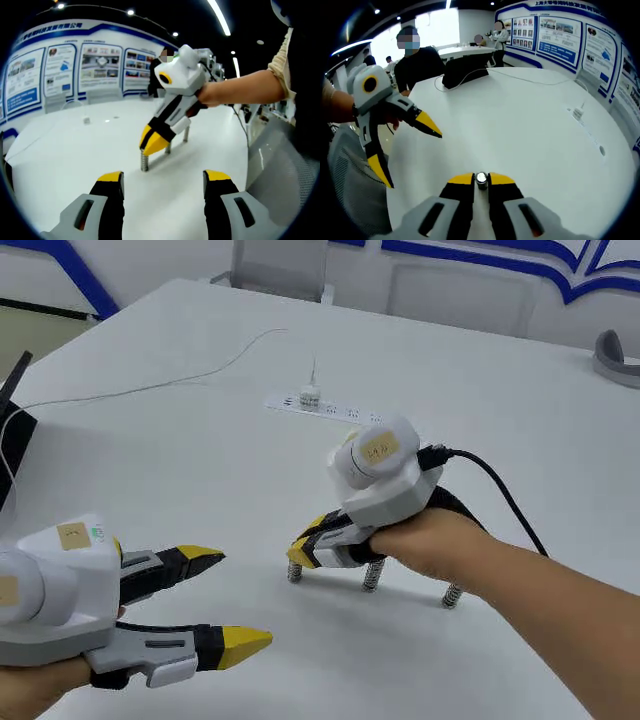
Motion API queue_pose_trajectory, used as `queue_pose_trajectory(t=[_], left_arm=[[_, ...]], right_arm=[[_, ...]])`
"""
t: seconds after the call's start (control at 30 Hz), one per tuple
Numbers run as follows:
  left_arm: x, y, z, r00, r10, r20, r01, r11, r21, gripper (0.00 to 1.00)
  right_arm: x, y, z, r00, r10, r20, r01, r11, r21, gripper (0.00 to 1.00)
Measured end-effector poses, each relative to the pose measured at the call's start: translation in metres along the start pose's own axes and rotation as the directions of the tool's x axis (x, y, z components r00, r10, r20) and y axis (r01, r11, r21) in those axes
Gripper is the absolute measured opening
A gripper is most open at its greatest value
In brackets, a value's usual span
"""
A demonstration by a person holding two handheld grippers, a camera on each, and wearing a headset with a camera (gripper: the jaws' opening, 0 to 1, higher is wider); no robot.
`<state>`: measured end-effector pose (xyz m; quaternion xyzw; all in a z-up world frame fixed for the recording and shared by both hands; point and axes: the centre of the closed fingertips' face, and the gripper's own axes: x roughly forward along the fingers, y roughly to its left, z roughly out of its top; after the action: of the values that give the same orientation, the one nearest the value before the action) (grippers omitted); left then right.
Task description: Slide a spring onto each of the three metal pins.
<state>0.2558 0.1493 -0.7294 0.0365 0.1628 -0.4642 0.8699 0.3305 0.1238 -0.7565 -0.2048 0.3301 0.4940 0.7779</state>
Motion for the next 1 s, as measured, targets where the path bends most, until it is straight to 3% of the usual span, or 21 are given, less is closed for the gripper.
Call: queue_pose_trajectory(t=[1.0], left_arm=[[0.0037, 0.0007, -0.0034, 1.0, -0.004, -0.007, 0.004, 1.0, -0.008, 0.65]], right_arm=[[0.0045, 0.0004, -0.004, 1.0, 0.001, 0.006, -0.001, 1.0, -0.008, 0.15]])
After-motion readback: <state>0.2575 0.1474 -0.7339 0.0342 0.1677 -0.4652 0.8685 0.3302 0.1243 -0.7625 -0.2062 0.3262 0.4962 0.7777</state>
